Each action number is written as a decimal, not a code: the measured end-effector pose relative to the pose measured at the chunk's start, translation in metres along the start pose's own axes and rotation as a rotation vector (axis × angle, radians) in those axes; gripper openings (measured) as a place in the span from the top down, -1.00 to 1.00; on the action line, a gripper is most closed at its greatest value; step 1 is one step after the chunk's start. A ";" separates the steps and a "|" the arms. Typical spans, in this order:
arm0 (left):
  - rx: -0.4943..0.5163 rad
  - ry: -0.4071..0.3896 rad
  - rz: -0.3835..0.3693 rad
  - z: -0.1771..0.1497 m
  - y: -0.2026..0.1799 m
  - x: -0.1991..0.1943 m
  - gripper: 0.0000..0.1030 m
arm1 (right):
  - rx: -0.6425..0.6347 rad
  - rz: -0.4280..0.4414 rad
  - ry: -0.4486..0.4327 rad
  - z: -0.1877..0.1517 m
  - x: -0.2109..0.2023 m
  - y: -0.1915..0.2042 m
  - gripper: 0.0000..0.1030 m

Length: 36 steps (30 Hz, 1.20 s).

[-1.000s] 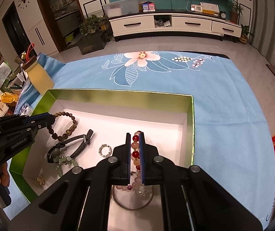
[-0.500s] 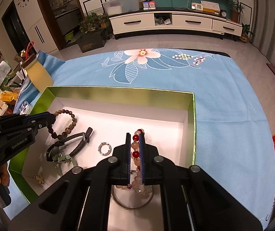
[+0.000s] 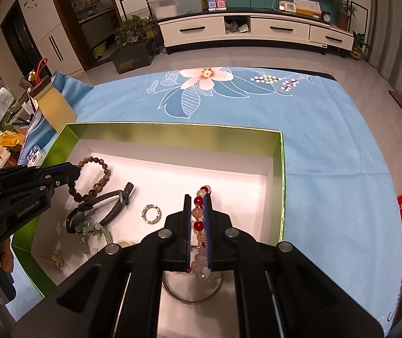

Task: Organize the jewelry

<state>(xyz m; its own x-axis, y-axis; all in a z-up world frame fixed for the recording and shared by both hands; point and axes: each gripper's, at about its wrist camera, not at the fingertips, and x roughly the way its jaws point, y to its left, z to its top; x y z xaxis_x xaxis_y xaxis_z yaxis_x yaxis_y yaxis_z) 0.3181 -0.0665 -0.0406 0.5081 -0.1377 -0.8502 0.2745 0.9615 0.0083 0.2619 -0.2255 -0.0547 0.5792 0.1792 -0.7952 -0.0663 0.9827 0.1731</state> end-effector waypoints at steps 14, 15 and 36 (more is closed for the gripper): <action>0.002 -0.038 0.013 -0.003 -0.005 -0.028 0.37 | 0.015 -0.002 -0.036 -0.001 -0.025 -0.001 0.70; 0.001 -0.043 0.015 -0.004 -0.005 -0.032 0.26 | 0.014 -0.002 -0.040 -0.001 -0.028 -0.001 0.59; -0.094 -0.165 0.067 -0.026 0.000 -0.166 -0.96 | 0.002 -0.092 -0.120 -0.015 -0.142 0.026 -0.97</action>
<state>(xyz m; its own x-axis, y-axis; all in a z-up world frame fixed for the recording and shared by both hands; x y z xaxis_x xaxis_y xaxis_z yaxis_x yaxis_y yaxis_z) 0.2126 -0.0372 0.0867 0.6516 -0.1025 -0.7516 0.1623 0.9867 0.0061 0.1658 -0.2248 0.0535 0.6756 0.0814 -0.7327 -0.0071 0.9946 0.1039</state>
